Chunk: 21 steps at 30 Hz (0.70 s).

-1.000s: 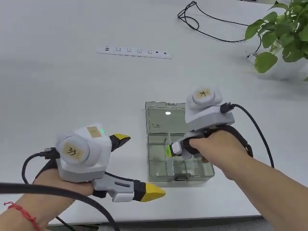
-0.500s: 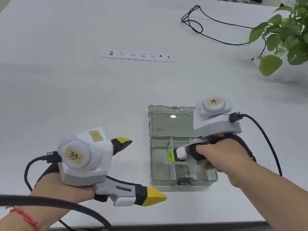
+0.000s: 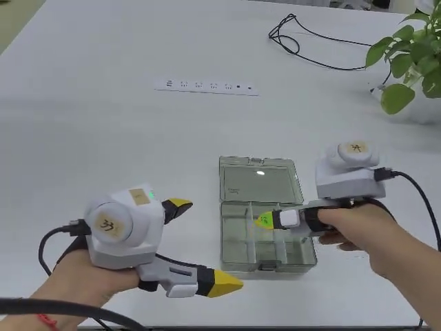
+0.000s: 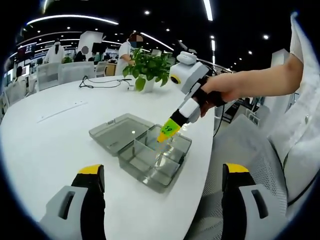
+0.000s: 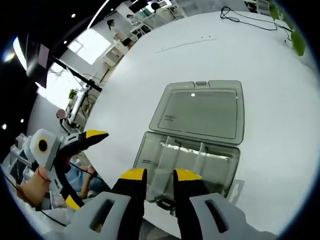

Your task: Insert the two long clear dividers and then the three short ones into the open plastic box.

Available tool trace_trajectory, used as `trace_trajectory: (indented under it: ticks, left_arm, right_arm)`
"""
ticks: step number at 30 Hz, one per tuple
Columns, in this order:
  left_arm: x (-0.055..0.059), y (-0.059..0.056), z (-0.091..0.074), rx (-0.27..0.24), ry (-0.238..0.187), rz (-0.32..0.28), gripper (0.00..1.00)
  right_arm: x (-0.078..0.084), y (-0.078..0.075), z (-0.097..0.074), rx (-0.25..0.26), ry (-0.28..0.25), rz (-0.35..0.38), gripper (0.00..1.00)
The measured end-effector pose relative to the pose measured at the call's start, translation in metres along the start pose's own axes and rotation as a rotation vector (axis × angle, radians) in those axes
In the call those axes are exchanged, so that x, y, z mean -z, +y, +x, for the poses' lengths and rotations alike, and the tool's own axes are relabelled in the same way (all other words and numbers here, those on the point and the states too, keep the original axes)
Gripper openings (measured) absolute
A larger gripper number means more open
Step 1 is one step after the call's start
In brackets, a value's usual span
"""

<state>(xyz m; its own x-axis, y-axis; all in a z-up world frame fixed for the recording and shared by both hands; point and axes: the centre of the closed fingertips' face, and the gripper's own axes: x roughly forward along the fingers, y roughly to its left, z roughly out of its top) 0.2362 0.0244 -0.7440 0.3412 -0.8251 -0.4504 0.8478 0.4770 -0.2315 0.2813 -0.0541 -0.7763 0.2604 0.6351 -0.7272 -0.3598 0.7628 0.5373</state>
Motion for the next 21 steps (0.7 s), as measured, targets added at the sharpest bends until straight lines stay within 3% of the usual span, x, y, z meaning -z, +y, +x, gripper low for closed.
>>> trace_trajectory:
  ticks: [1, 8, 10, 12, 13, 15, 16, 19, 21]
  left_arm:
    - [0.000, 0.000, 0.000, -0.003, 0.002, 0.001, 1.00]
    - [-0.003, -0.002, -0.002, -0.018, 0.005, 0.002, 1.00]
    - [-0.004, -0.002, -0.003, -0.023, 0.007, 0.004, 1.00]
    - [-0.005, -0.003, -0.003, -0.027, 0.007, 0.003, 1.00]
    - [-0.005, -0.003, -0.003, -0.030, 0.007, 0.004, 1.00]
    - [-0.006, -0.003, -0.002, -0.032, 0.006, 0.002, 1.00]
    - [-0.007, -0.004, -0.002, -0.032, 0.006, 0.004, 1.00]
    - [-0.008, -0.005, -0.001, -0.031, 0.005, 0.004, 1.00]
    - [-0.008, -0.005, -0.001, -0.031, 0.005, 0.004, 1.00]
  right_arm:
    - [-0.006, 0.001, -0.004, -0.018, -0.028, -0.040, 0.26]
    - [-0.012, -0.001, -0.029, -0.057, -0.047, -0.134, 0.33]
    - [-0.015, 0.000, -0.036, -0.072, -0.070, -0.212, 0.35]
    - [-0.012, -0.003, -0.044, -0.065, -0.055, -0.239, 0.37]
    - [-0.015, -0.004, -0.048, -0.069, -0.069, -0.298, 0.37]
    - [-0.010, -0.012, -0.054, -0.046, -0.038, -0.348, 0.39]
    - [-0.011, -0.015, -0.057, -0.042, -0.044, -0.414, 0.41]
    - [-0.004, -0.027, -0.064, -0.030, -0.006, -0.521, 0.45]
    - [0.001, -0.035, -0.067, -0.016, 0.030, -0.558, 0.48]
